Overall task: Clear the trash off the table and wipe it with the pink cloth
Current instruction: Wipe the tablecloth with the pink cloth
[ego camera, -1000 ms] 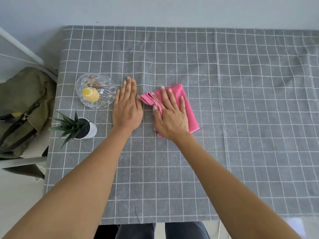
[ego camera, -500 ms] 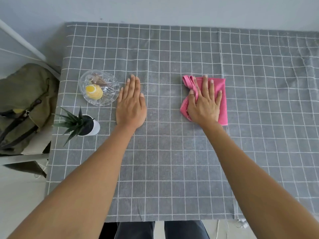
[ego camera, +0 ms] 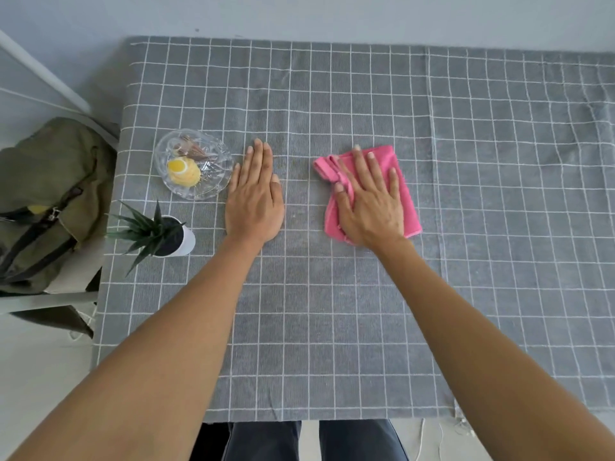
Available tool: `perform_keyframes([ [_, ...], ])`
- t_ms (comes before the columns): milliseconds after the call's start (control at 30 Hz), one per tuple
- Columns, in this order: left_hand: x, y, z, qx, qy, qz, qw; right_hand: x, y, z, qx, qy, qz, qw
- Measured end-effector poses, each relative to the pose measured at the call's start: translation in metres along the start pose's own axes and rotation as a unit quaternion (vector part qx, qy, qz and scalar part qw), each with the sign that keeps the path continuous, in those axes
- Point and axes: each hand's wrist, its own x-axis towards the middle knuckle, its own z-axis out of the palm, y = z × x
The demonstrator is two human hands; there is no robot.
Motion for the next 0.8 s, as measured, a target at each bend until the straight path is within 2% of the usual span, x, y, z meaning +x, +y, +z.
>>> perform_keyframes([
  [100, 0.000, 0.000, 0.001, 0.001, 0.002, 0.000, 1.000, 0.011, 0.031, -0.010, 0.007, -0.002, 0.079, 0.997],
  [200, 0.000, -0.001, 0.001, 0.004, 0.005, -0.003, 1.000, 0.011, 0.030, -0.010, 0.022, 0.009, 0.110, 0.994],
  [300, 0.000, 0.001, 0.001, 0.006, 0.007, -0.007, 1.000, 0.008, 0.018, -0.012, 0.032, -0.005, 0.084, 0.996],
  [467, 0.000, 0.002, 0.001, -0.011, 0.003, -0.008, 1.000, -0.011, -0.024, -0.001, 0.016, -0.017, -0.046, 0.999],
  [667, 0.000, 0.002, -0.001, -0.020, 0.006, -0.007, 1.000, -0.009, -0.020, 0.004, 0.016, -0.005, -0.036, 0.999],
  [800, -0.001, 0.001, -0.001, -0.010, 0.004, -0.003, 1.000, 0.001, 0.018, -0.004, -0.005, -0.004, 0.010, 1.000],
])
